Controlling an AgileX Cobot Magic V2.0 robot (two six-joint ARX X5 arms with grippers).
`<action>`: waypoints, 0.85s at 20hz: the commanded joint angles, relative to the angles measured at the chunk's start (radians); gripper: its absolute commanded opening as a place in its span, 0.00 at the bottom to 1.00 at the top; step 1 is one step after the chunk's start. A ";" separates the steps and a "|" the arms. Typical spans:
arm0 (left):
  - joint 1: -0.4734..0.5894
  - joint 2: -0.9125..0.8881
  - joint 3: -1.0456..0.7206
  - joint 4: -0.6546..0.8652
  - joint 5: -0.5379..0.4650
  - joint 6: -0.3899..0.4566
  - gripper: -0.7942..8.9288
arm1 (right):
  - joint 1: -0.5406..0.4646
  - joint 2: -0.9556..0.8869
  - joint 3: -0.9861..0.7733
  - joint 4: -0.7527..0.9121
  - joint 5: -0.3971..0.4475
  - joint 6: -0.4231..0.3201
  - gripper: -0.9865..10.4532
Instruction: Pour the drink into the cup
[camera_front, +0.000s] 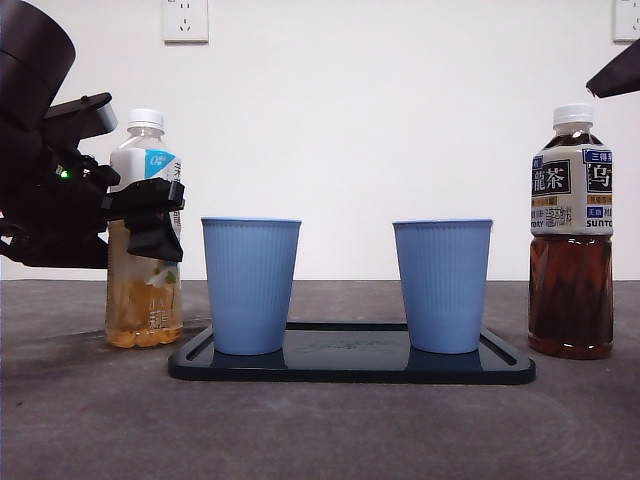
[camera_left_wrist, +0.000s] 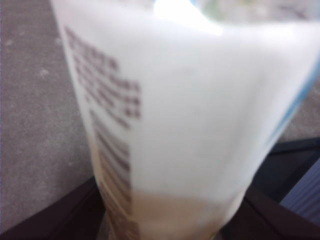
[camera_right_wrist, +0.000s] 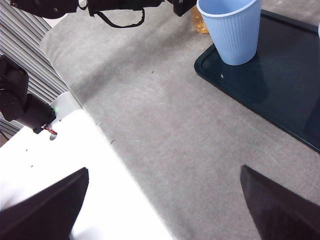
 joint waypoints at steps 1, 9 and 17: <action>-0.003 0.016 0.005 -0.061 0.002 -0.007 0.44 | 0.007 0.005 0.013 0.010 0.001 0.009 0.50; -0.003 -0.030 0.005 -0.193 0.002 -0.006 0.57 | 0.007 0.005 0.013 0.012 0.001 0.001 0.50; -0.009 -0.320 0.006 -0.539 0.002 -0.007 0.57 | 0.007 0.006 0.013 0.013 0.105 -0.006 0.50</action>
